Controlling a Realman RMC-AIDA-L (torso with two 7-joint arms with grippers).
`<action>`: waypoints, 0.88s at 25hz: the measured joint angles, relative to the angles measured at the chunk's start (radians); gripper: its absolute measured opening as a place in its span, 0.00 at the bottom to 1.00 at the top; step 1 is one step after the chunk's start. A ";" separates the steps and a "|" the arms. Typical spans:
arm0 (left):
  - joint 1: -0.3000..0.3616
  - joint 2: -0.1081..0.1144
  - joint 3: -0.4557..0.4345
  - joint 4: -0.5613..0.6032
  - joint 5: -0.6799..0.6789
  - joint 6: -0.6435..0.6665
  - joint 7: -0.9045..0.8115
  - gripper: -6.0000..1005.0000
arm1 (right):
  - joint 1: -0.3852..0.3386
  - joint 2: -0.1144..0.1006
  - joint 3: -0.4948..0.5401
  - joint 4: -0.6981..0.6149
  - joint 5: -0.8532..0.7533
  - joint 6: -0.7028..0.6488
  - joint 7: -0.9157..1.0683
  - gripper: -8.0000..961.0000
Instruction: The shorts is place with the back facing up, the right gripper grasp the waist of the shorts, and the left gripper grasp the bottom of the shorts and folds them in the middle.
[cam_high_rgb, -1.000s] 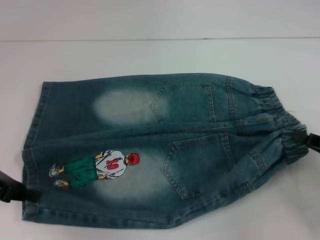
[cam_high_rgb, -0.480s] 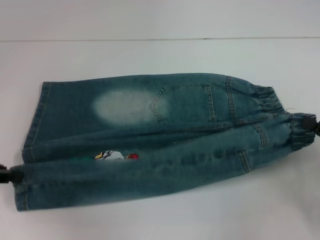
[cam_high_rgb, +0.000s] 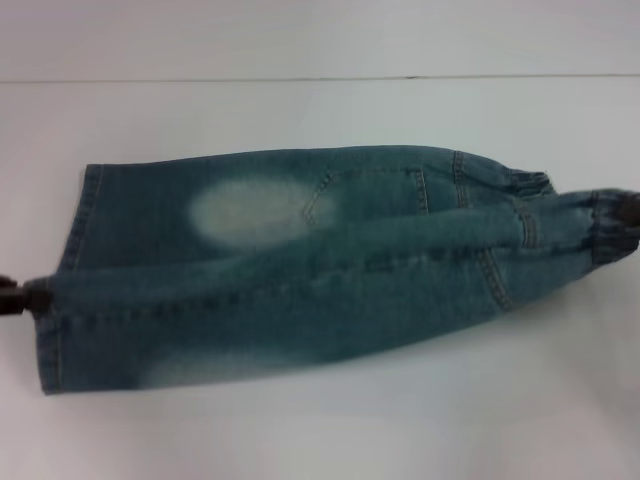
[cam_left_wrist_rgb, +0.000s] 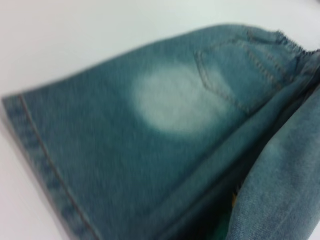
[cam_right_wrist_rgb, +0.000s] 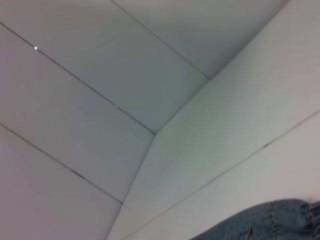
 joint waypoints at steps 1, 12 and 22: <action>-0.004 0.001 0.000 0.001 -0.010 -0.001 0.001 0.06 | 0.003 0.000 0.000 -0.004 0.005 0.002 0.002 0.06; -0.063 0.005 0.009 -0.005 -0.074 -0.036 -0.002 0.06 | 0.053 -0.009 0.000 -0.036 0.025 0.048 0.023 0.06; -0.112 -0.010 0.012 -0.025 -0.110 -0.117 0.002 0.05 | 0.123 -0.017 -0.009 -0.063 0.036 0.153 0.051 0.06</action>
